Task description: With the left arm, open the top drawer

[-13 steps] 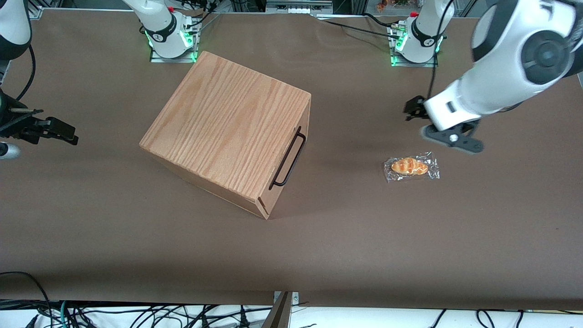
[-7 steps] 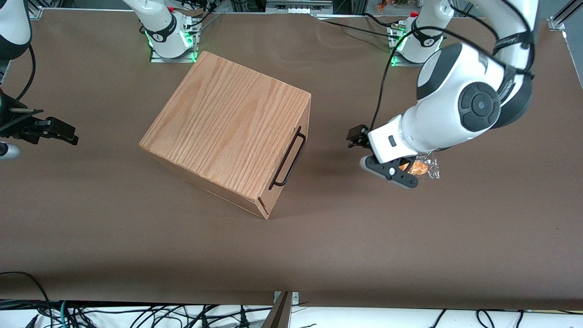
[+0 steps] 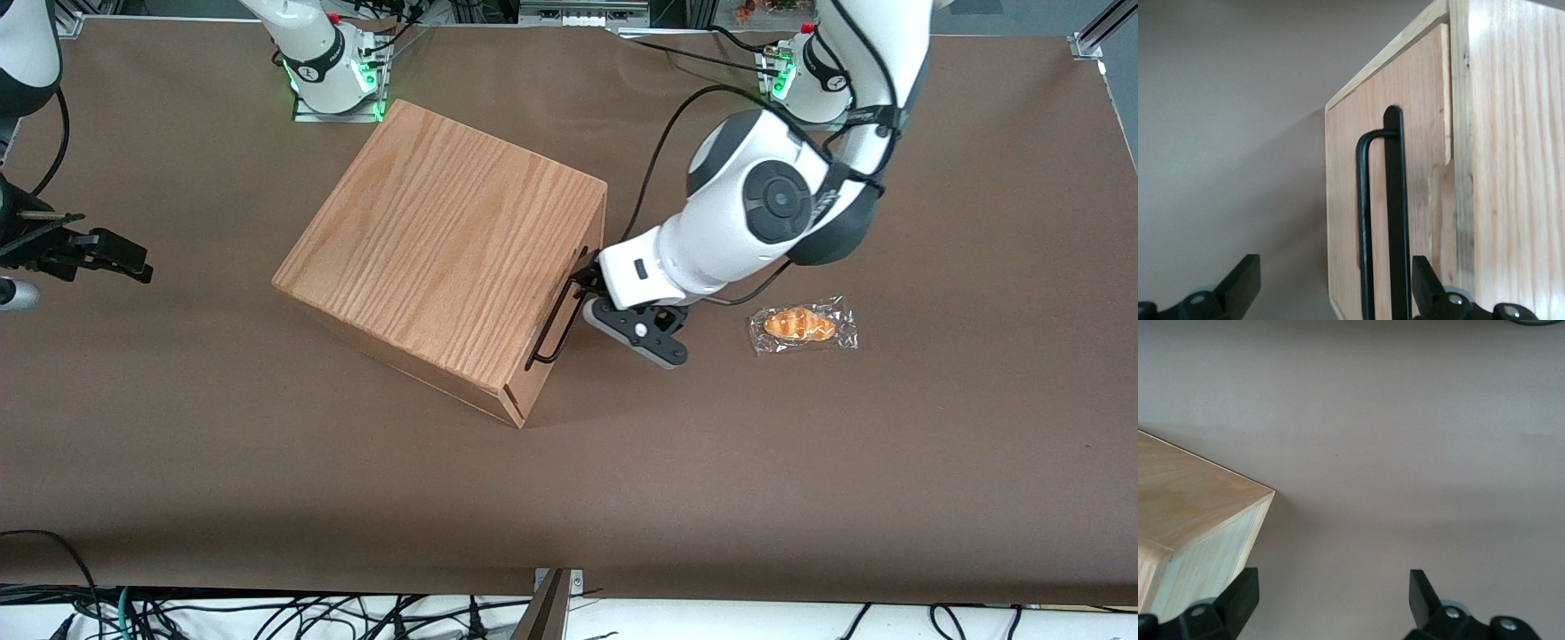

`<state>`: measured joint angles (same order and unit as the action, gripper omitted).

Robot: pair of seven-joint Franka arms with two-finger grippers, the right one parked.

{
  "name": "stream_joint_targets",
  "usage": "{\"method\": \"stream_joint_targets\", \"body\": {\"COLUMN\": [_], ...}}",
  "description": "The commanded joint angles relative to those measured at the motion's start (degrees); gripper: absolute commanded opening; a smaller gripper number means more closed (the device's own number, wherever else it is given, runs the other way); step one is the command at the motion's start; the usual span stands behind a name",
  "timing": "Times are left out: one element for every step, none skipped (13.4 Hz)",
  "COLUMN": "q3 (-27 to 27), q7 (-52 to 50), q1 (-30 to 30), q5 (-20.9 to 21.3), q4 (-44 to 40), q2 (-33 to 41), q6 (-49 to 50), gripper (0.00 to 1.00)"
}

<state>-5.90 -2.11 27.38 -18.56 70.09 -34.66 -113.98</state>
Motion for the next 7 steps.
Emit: {"method": "stream_joint_targets", "body": {"q3": [0.7,0.7,0.7,0.7,0.7,0.8,0.9], "q7": [0.3,0.3,0.2,0.3,0.2,0.0,0.1], "q1": [0.7,1.0,1.1,1.2,2.1,2.7,2.8], "q5": [0.4,0.5,0.4,0.5,0.4,0.4,1.3], "q4": [-0.1,-0.1,-0.1,-0.1,-0.1,0.0,0.0], "q2": [-1.5,-2.2,-2.5,-3.0,-3.4,-3.7,-3.8], "q6": [-3.0,-3.7,-3.9,-4.3,-4.5,-4.7,-4.7], "gripper": [1.00,1.00,1.00,1.00,1.00,1.00,1.00]}}
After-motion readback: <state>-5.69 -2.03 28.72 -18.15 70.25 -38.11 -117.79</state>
